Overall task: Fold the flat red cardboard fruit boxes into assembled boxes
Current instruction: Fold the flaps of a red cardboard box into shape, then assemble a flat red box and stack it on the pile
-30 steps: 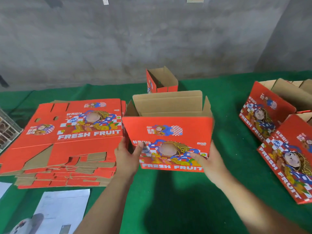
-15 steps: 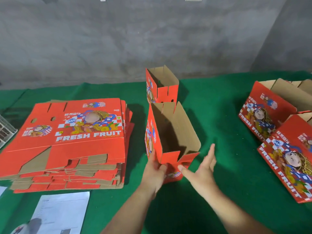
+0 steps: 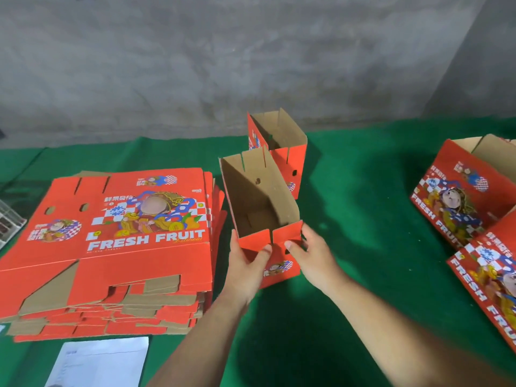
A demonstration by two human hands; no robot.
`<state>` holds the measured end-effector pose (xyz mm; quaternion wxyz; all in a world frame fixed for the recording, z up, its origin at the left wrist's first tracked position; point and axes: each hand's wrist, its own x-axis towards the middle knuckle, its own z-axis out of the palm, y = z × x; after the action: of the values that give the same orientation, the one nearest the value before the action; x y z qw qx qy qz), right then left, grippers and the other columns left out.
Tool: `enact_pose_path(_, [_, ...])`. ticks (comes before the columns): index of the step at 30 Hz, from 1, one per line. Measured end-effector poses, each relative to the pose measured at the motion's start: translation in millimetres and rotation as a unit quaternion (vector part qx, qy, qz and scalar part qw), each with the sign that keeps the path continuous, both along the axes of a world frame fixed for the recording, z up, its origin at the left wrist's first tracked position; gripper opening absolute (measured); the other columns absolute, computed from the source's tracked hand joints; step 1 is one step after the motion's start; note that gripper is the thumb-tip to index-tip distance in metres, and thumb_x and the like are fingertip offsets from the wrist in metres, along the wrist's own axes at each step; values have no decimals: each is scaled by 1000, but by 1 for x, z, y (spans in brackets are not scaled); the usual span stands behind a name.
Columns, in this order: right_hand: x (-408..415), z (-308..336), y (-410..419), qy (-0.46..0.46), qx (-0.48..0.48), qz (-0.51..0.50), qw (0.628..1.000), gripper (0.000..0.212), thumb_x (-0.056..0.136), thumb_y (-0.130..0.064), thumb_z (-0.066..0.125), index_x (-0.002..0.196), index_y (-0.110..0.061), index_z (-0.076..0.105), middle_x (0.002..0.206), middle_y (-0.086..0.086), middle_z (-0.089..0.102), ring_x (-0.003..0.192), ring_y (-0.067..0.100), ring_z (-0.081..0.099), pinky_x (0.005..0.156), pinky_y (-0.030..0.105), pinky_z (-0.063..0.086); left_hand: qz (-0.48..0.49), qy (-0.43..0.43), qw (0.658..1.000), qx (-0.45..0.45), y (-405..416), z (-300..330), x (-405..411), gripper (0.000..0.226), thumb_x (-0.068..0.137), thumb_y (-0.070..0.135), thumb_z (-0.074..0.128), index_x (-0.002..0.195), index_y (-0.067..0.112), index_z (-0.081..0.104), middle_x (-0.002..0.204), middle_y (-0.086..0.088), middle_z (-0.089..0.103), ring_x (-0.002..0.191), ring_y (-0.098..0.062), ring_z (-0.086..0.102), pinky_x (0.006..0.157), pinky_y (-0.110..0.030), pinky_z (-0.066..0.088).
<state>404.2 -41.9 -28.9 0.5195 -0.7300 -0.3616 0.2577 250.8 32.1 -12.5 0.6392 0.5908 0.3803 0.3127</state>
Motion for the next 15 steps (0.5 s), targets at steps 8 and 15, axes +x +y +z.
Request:
enact_pose_path(8, [44, 24, 96, -29, -54, -13, 998, 37, 93, -14, 64, 128, -28, 63, 120, 2, 57, 112, 27, 63, 106, 46, 50, 10, 16, 999, 33, 92, 23, 43, 46, 103, 22, 63, 146, 19, 46, 115, 8, 71, 94, 5, 70, 75, -10, 54])
enact_pose_path(15, [76, 48, 170, 83, -51, -10, 995, 68, 93, -6, 61, 150, -35, 40, 115, 3, 73, 102, 22, 71, 88, 38, 60, -34, -6, 996, 78, 151, 25, 79, 68, 103, 9, 63, 159, 15, 25, 140, -2, 64, 130, -15, 60, 110, -33, 50])
